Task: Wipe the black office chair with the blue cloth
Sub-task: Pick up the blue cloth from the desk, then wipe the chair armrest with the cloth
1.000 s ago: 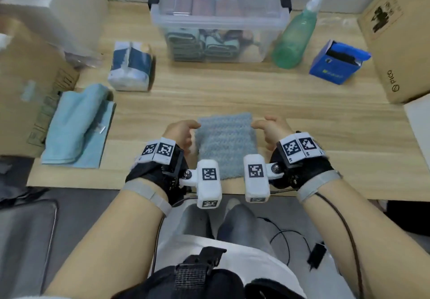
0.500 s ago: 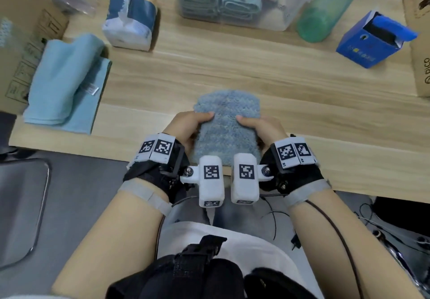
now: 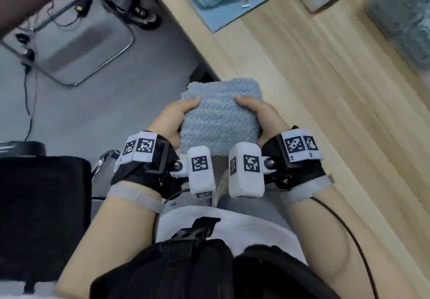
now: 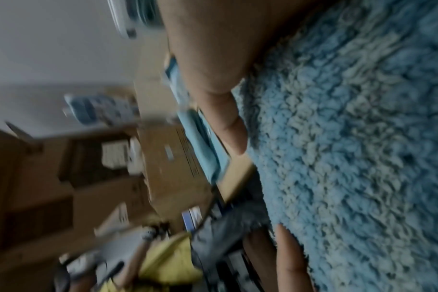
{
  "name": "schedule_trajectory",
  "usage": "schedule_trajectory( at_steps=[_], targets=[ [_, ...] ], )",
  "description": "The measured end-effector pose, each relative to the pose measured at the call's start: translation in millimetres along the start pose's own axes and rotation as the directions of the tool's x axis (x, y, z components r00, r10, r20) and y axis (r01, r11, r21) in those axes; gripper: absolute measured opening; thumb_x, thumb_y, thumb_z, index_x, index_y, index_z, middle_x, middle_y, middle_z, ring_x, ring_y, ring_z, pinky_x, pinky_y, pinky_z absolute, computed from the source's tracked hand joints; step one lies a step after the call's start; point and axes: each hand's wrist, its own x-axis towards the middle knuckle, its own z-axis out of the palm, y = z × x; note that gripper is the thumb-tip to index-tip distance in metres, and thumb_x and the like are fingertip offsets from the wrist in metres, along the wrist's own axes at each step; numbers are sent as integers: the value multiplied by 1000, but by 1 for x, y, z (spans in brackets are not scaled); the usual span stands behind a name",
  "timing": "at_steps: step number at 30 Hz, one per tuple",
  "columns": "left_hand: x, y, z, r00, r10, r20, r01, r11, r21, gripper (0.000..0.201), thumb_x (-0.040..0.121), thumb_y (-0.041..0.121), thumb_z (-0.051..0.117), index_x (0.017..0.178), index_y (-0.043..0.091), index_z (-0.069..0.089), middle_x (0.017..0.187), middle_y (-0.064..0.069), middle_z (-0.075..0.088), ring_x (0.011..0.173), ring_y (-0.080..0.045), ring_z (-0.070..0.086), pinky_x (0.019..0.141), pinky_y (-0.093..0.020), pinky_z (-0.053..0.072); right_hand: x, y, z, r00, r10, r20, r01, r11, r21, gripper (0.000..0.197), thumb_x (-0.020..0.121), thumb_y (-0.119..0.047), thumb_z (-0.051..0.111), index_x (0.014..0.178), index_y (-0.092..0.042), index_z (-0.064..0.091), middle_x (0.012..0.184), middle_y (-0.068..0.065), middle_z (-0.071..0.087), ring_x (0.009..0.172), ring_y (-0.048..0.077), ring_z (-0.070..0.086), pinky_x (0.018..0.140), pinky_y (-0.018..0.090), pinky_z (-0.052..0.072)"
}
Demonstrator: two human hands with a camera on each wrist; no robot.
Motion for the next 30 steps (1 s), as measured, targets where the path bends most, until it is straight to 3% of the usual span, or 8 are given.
schedule_trajectory(
  at_steps=[5, 10, 16, 20, 22, 25, 28, 30],
  targets=[
    [-38, -19, -112, 975, 95, -200, -148, 951, -272, 23, 94, 24, 43, 89, 12, 62, 66, -1, 75, 63, -17, 71, 52, -26, 58, 16, 29, 116, 966, 162, 201, -87, 938, -335, 43, 75, -22, 70, 113, -3, 62, 111, 21, 67, 97, 36, 66, 88, 55, 50],
    [-82, -48, -205, 940, 23, -342, -221, 801, -556, 44, 91, 29, 45, 128, 5, 53, 124, -18, 61, 113, -34, 59, 88, -43, 50, 27, 76, 225, 904, 327, 276, -76, 756, -650, 46, 71, -23, 73, 111, -4, 62, 106, 19, 69, 90, 33, 69, 79, 45, 56],
    [-112, -73, -291, 857, 48, -513, -428, 623, -655, 46, 79, 28, 62, 119, 6, 58, 120, -17, 62, 117, -29, 57, 97, -47, 47, 31, 127, 323, 798, 511, 320, -46, 580, -813, 18, 81, -17, 65, 95, -6, 64, 86, 12, 70, 77, 22, 70, 59, 28, 56],
    [-121, -93, -327, 850, 52, -524, -500, 392, -772, 68, 74, 29, 67, 135, 9, 45, 143, -18, 45, 128, -37, 47, 108, -59, 31, 43, 163, 373, 751, 611, 251, -74, 455, -887, 46, 75, -21, 71, 115, -3, 60, 112, 18, 67, 98, 32, 66, 84, 44, 54],
    [-121, -99, -343, 819, 5, -574, -548, 309, -778, 64, 77, 27, 64, 136, 9, 44, 140, -20, 47, 125, -38, 49, 105, -58, 35, 50, 181, 400, 725, 652, 221, -60, 379, -924, 51, 73, -22, 73, 118, -4, 58, 116, 18, 65, 103, 34, 64, 93, 50, 49],
    [-118, -96, -365, 746, -97, -658, -632, 207, -747, 50, 85, 23, 55, 131, 7, 47, 130, -19, 57, 115, -37, 58, 96, -54, 46, 64, 200, 443, 697, 697, 172, 2, 238, -971, 68, 56, -25, 82, 116, -4, 59, 114, 18, 66, 100, 35, 65, 92, 52, 49],
    [-113, -81, -388, 658, -198, -726, -717, 129, -685, 43, 88, 21, 54, 129, 8, 50, 127, -18, 59, 113, -35, 59, 95, -53, 47, 81, 210, 495, 658, 744, 115, 41, 116, -992, 55, 68, -23, 77, 116, -3, 59, 114, 19, 66, 98, 34, 66, 89, 49, 52],
    [-110, -63, -401, 616, -265, -742, -750, 91, -656, 42, 90, 20, 53, 130, 7, 49, 128, -17, 59, 113, -33, 60, 92, -48, 50, 90, 213, 533, 653, 751, 99, 79, 63, -995, 58, 64, -27, 81, 113, -3, 61, 112, 18, 67, 97, 35, 66, 91, 51, 50]
  ],
)
